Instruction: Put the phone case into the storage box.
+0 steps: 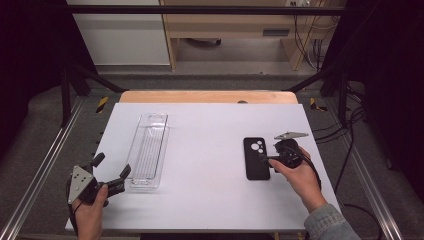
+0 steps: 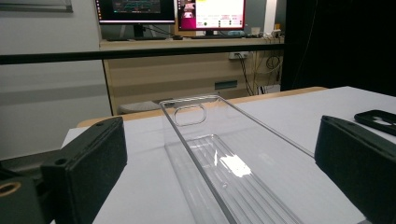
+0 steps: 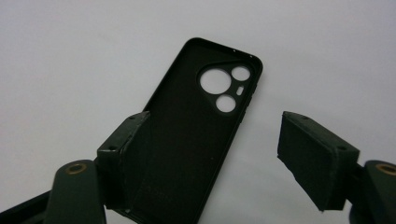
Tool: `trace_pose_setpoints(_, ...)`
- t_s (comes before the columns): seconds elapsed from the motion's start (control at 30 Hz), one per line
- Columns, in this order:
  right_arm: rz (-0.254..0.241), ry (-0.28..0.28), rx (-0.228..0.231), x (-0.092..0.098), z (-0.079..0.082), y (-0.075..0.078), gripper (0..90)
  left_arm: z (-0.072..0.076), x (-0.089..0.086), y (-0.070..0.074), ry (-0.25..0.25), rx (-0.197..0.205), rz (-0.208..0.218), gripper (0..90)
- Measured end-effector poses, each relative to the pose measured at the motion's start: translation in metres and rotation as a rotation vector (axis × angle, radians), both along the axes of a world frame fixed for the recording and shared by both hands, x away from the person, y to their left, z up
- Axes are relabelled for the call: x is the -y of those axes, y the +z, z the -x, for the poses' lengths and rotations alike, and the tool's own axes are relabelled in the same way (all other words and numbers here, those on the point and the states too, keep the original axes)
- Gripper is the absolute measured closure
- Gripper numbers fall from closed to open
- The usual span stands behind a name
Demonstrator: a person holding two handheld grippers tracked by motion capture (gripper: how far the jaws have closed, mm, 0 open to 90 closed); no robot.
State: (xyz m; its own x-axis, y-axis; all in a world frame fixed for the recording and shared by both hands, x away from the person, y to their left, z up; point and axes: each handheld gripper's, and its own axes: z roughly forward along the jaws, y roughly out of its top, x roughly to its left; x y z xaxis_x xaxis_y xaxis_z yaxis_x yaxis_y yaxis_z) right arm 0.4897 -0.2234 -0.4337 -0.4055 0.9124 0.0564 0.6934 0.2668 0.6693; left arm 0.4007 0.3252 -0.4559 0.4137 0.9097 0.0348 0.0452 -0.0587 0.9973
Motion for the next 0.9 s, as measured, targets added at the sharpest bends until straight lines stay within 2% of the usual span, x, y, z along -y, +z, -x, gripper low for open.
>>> trace_pose_setpoints(0.13,0.004,-0.009,-0.046,0.001,-0.006,-0.002,31.2,0.000,0.001,-0.001,-0.005,-0.004,-0.021,1.8)
trace_pose_setpoints(0.27,-0.001,-0.010,-0.081,0.001,-0.012,-0.004,36.4,0.001,-0.001,0.000,-0.011,0.002,0.023,1.8)
trace_pose_setpoints(0.4,-0.012,-0.033,-0.113,0.000,-0.017,-0.007,42.4,0.003,-0.001,0.001,-0.014,0.008,0.011,1.8)
trace_pose_setpoints(0.47,-0.013,-0.030,-0.116,0.000,-0.018,-0.008,44.1,0.003,-0.001,0.000,-0.013,0.007,0.002,1.8)
trace_pose_setpoints(0.53,-0.009,-0.015,-0.125,-0.002,-0.019,-0.009,46.9,0.002,-0.001,0.000,-0.015,0.005,0.010,1.8)
trace_pose_setpoints(0.6,-0.004,-0.003,-0.146,-0.005,-0.018,-0.013,50.2,0.002,-0.002,-0.001,-0.013,0.003,0.012,1.9)
trace_pose_setpoints(0.83,0.013,-0.002,-0.165,-0.007,-0.017,-0.021,57.1,0.001,-0.003,0.001,0.000,0.008,0.007,1.8)
trace_pose_setpoints(0.9,0.031,-0.005,-0.174,-0.007,-0.019,-0.023,60.0,-0.001,-0.002,0.001,0.001,0.006,-0.001,1.8)
